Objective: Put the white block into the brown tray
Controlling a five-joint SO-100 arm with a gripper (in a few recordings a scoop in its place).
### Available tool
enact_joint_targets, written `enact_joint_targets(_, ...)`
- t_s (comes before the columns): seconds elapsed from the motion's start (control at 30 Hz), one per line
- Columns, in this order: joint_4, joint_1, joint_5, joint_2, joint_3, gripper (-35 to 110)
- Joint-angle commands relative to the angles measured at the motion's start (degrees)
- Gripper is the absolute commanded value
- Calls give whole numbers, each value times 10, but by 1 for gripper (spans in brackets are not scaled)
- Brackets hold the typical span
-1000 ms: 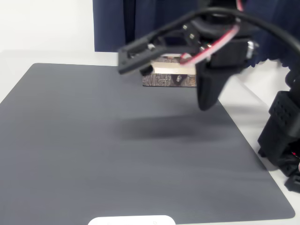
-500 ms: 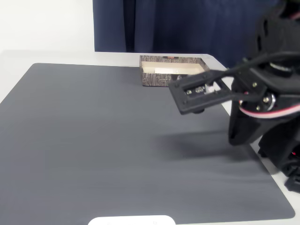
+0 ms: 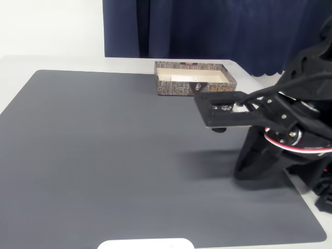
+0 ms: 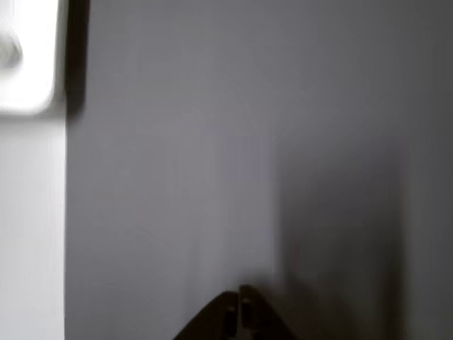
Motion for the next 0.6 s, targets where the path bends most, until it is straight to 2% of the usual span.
enact_joint_targets(0.0, -8, 3, -2, 17, 4, 0)
enact_joint_targets(0.37, -59, 11, -1, 17, 62, 0)
enact_joint_targets(0.57, -7, 16, -16, 17, 62, 0)
